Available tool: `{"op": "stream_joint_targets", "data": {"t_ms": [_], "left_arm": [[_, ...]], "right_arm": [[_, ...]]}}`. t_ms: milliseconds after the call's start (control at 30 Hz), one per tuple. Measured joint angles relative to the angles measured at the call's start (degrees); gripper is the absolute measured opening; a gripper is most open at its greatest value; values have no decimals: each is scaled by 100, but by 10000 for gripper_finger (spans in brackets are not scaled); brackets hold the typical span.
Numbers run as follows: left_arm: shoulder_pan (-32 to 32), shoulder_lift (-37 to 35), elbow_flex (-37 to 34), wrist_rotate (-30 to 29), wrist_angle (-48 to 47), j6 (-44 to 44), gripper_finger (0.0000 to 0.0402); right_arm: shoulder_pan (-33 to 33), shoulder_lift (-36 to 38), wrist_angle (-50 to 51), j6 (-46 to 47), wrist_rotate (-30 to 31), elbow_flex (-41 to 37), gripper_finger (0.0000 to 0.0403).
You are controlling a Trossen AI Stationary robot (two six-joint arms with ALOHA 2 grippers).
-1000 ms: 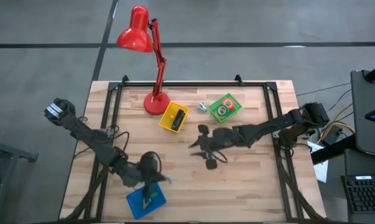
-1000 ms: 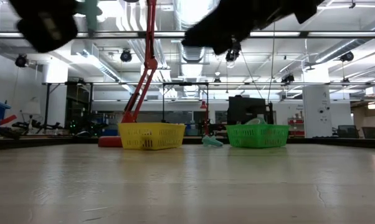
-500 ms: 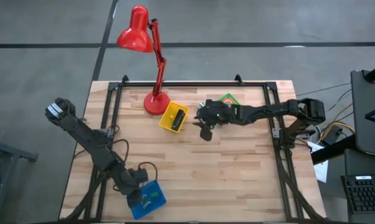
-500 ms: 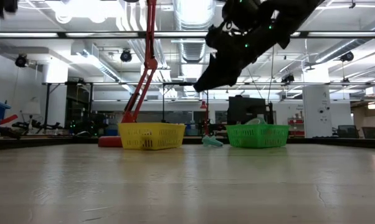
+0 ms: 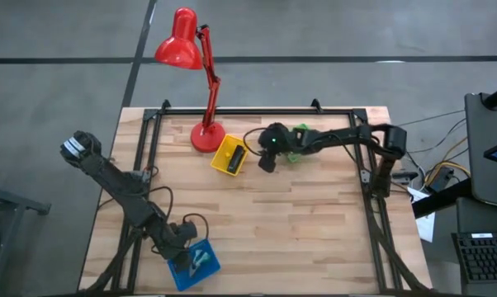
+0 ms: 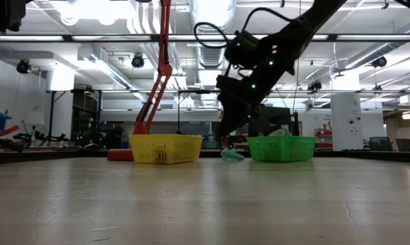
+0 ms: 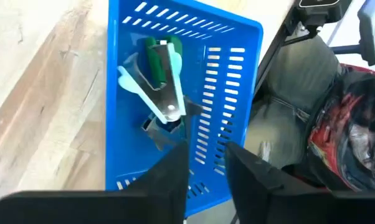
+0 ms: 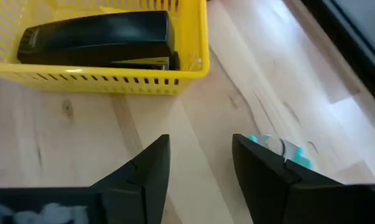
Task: Pick and place Stapler, Stapler remover, tape
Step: Put the blue staple remover into the blue bin
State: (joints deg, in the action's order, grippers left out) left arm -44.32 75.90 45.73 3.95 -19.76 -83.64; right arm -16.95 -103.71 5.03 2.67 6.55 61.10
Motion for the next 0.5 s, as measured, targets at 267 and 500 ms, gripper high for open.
{"op": "stream_joint_targets", "data": {"t_ms": [267,500], "left_arm": [[0,-9,0,-28,236,62,147],[-2,-9,0,-43,314,159,149]], "right_arm": [[-185,-740,1124,-8,218,960,170],[-197,-1212,1906,-184,742,1618,152]]}}
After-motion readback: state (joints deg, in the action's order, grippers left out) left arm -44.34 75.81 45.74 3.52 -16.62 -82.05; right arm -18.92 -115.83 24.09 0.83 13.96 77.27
